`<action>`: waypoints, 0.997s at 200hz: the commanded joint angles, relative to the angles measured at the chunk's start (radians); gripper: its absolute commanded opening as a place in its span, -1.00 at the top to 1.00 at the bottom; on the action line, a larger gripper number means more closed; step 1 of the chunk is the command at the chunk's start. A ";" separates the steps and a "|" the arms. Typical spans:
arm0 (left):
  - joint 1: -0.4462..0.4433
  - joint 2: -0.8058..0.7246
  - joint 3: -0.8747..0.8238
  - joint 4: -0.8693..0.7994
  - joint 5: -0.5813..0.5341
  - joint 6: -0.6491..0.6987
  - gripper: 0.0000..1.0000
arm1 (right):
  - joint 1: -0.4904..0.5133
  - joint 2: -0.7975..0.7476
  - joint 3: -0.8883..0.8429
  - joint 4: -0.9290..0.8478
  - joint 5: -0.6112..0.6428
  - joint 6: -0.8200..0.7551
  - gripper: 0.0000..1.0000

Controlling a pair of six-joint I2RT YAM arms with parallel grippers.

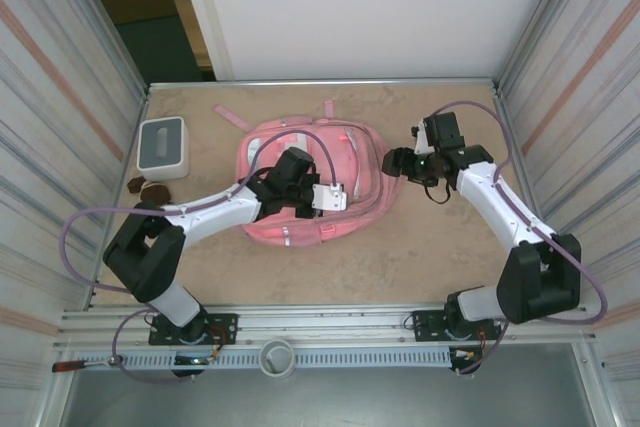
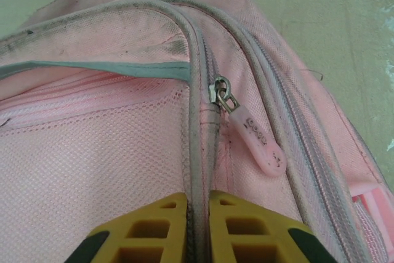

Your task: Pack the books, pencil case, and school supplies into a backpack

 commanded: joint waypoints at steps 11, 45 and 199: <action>0.001 -0.045 -0.051 0.076 0.018 -0.078 0.80 | 0.044 -0.077 -0.014 -0.004 0.045 -0.042 -0.40; 0.001 -0.049 -0.055 0.111 0.060 -0.124 0.91 | 0.098 -0.150 -0.044 0.001 0.136 -0.060 -0.44; 0.066 -0.085 -0.094 0.252 0.213 -0.368 1.00 | 0.380 -0.261 -0.193 0.152 0.207 0.008 -0.42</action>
